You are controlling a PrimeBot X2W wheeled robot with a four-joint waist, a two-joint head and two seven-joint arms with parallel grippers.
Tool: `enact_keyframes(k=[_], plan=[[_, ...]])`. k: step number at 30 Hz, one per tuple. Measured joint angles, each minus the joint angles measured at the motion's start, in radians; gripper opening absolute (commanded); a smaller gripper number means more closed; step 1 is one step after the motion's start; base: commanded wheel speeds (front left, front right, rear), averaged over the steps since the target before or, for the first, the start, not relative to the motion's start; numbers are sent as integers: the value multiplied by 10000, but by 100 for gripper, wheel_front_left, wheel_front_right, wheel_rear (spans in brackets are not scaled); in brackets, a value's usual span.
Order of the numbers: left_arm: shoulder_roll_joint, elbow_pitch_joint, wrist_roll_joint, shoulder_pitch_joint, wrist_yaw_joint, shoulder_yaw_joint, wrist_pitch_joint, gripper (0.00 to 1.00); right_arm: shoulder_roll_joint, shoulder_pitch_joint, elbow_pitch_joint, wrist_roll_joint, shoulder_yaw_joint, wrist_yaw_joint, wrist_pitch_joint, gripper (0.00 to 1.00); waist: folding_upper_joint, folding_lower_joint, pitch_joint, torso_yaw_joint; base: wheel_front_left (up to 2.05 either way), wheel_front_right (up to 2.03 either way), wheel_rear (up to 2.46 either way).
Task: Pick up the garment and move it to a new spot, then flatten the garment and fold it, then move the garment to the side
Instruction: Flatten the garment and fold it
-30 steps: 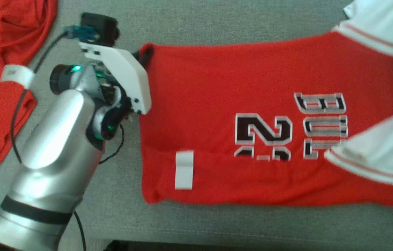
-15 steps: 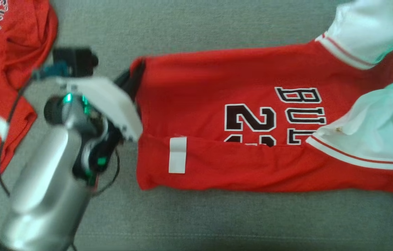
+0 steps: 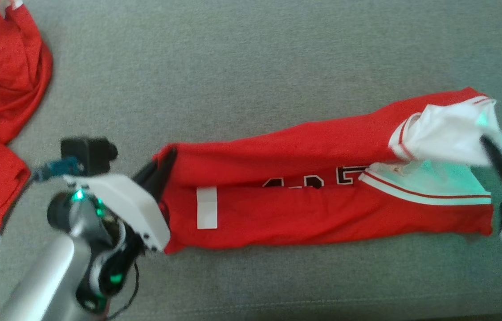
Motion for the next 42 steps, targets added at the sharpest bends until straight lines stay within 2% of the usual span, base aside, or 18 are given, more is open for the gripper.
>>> enact_keyframes(k=[2,3,4,5,6,9,11,14,15,16,17,19,21,26,31,37,41,42], plan=[[10,4,-35,350,40,-6,-63,0,328,221,0,-165,-8,0,130,0,0,0,-83,-78,0,0,0],[19,6,-36,543,98,-12,-140,15,393,314,12,-276,73,0,228,28,0,0,-121,-121,0,0,0],[54,17,-25,731,125,-23,-184,44,399,373,33,-393,186,0,341,100,0,0,-159,-162,0,0,0],[100,54,23,900,173,-69,-207,91,399,428,58,-491,253,0,439,100,0,0,-204,-193,0,0,0],[178,94,94,1072,169,-150,-205,100,399,492,63,-541,311,0,495,100,0,0,-247,-220,0,0,0],[506,320,474,1546,194,-393,-242,100,495,506,100,-453,370,0,961,100,0,0,-379,-275,0,0,0],[566,378,667,1827,522,-314,-564,100,711,508,88,-117,98,0,1331,100,0,0,-481,-293,0,0,0],[265,265,1225,2010,1220,370,-2314,100,1260,445,176,23,-984,0,1691,100,0,0,-579,-311,0,0,0],[201,194,1528,1992,1325,474,-2894,100,1404,392,305,17,-1237,0,1860,100,0,0,-582,-307,0,0,0],[21,144,1689,1990,1430,610,-3463,100,1544,296,472,12,-1383,0,2071,100,0,0,-567,-292,0,0,0],[-395,171,1954,1973,1536,614,-4571,100,1847,41,869,-17,-1517,0,2522,100,0,0,-512,-245,0,0,0],[-740,479,2282,1940,1496,520,-5425,100,2086,-267,1241,-188,-1496,0,2897,100,0,0,-443,-169,0,0,0],[-936,662,2341,1919,1488,504,-5674,100,2220,-434,1507,-184,-1488,0,3051,100,0,0,-434,-113,0,0,0],[-1937,1024,3089,1951,1210,548,-5986,100,2771,-964,2867,-535,-1313,0,3411,100,0,0,-601,170,0,0,0],[-2798,719,4113,2127,593,1003,-5988,100,2909,-990,3722,-880,-1375,0,3522,100,0,0,-607,592,0,0,0],[-3110,732,4654,2653,-94,1542,-5988,100,3081,-1415,4405,-953,-1613,-2,3519,100,0,0,-650,1031,0,0,0],[-3162,757,4798,2715,-372,1578,-5988,100,3106,-1563,4717,-744,-1595,-6,3505,100,0,0,-707,1188,0,0,0],[-3164,792,4853,2731,-424,1574,-5988,100,3106,-1579,4755,-681,-1570,-6,3448,15,0,0,-727,1215,0,0,0]])
